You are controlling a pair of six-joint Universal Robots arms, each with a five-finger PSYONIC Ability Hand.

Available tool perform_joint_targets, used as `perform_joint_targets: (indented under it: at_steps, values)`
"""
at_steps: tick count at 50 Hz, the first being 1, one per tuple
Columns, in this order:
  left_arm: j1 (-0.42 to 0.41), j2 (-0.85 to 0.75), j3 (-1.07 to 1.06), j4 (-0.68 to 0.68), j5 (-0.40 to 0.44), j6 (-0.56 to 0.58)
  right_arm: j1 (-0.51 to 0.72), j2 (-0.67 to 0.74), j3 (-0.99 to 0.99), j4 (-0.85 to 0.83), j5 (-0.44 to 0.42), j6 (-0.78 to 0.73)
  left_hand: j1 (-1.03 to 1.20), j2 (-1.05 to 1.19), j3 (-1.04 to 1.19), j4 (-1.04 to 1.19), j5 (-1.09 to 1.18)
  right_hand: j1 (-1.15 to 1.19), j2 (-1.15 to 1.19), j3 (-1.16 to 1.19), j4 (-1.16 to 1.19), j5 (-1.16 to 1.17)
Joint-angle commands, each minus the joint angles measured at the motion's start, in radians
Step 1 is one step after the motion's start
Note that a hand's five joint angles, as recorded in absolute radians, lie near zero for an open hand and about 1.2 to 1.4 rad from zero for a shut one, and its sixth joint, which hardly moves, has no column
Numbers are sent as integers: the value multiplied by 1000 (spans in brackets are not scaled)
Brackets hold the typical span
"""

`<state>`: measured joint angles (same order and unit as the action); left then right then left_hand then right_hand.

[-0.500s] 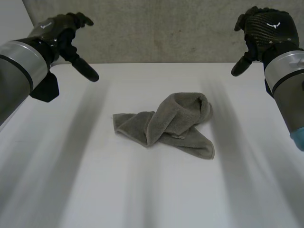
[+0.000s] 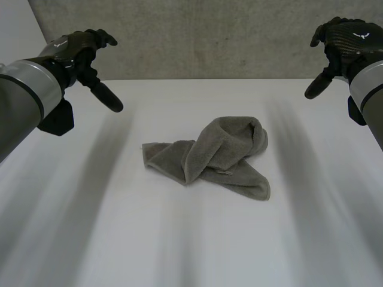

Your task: Fold the towel.

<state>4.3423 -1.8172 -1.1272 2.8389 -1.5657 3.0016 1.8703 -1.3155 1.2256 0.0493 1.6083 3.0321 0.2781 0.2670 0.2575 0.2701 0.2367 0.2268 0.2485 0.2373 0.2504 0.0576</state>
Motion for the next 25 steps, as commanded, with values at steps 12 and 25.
perform_joint_targets:
  at_steps: [12,25]
  values:
    - [-23,-213,-236,269,16,244,20,384,-455,243,-451,-142,-44,-33,-23,-36,-177,-52,-74,-63,-76,-58]
    - [-66,-415,-189,304,139,292,56,870,-1080,524,-507,-223,26,37,47,34,-107,-52,-74,-63,-76,-58]
